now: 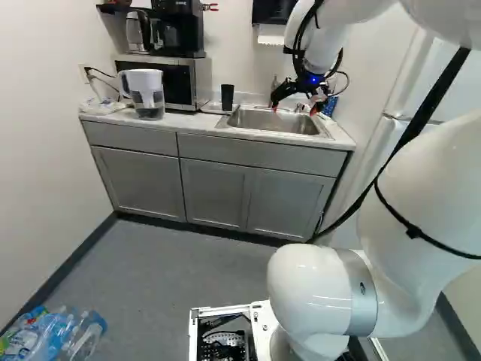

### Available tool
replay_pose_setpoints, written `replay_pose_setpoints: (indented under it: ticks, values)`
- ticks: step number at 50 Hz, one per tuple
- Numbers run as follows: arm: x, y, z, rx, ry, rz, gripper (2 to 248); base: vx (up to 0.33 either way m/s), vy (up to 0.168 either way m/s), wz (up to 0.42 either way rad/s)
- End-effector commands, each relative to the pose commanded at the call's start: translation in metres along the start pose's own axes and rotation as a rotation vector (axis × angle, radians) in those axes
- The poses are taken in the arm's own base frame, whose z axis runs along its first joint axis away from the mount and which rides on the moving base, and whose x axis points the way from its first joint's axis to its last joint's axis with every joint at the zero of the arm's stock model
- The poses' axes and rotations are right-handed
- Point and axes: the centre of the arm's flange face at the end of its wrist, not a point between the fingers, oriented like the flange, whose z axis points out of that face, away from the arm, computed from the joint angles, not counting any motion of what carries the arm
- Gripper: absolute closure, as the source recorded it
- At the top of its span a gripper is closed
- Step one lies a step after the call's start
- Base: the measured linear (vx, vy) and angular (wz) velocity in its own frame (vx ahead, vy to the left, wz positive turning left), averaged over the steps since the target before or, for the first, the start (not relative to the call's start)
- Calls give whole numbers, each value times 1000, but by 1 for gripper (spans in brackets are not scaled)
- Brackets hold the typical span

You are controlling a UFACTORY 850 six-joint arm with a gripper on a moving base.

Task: Rinse the cup and place it in the tray

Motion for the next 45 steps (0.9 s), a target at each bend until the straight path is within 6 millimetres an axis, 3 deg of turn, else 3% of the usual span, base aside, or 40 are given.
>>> replay_pose_setpoints:
  ticks: [45]
  values:
    - [0,0,0,0,0,0,3,-18,6,0]
